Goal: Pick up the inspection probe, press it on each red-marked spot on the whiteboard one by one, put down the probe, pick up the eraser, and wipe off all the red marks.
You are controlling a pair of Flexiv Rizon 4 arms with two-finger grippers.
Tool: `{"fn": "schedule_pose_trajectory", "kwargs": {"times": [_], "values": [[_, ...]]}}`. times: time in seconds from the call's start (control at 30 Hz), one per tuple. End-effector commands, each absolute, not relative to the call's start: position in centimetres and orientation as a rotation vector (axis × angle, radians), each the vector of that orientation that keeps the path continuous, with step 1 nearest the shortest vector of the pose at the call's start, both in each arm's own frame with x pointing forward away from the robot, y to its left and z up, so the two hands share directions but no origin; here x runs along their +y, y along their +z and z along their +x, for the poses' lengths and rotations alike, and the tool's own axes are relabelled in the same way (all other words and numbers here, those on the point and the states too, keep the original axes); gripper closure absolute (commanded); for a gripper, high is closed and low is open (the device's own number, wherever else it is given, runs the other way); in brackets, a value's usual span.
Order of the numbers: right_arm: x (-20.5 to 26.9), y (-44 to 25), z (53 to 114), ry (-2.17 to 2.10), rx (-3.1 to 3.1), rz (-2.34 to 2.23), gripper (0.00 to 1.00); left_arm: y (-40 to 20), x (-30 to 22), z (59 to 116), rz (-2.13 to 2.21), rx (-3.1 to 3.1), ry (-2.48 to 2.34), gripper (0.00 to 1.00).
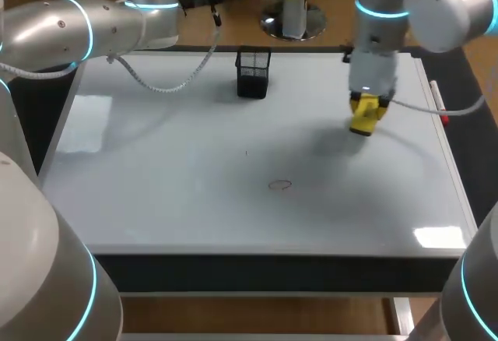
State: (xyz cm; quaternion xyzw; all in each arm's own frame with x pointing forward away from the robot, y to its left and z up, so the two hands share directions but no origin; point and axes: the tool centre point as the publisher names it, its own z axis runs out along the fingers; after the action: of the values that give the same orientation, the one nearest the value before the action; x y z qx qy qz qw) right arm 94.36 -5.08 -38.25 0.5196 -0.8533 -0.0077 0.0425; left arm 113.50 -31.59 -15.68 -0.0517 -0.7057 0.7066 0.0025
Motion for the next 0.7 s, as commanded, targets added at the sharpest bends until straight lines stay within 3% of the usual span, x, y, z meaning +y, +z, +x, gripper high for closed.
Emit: {"fn": "schedule_pose_trajectory", "kwargs": {"times": [0.03, 0.7], "values": [[-8.9, -37.4, 92.6, -0.045, -2.673, 1.578, 1.0, -15.5, -31.6, 113.6, -0.163, -2.214, 2.212, 1.0], [-11.3, -37.5, 91.5, -0.097, -2.72, 1.515, 1.0, -15.5, -31.6, 113.6, -0.163, -2.214, 2.212, 1.0]]}}
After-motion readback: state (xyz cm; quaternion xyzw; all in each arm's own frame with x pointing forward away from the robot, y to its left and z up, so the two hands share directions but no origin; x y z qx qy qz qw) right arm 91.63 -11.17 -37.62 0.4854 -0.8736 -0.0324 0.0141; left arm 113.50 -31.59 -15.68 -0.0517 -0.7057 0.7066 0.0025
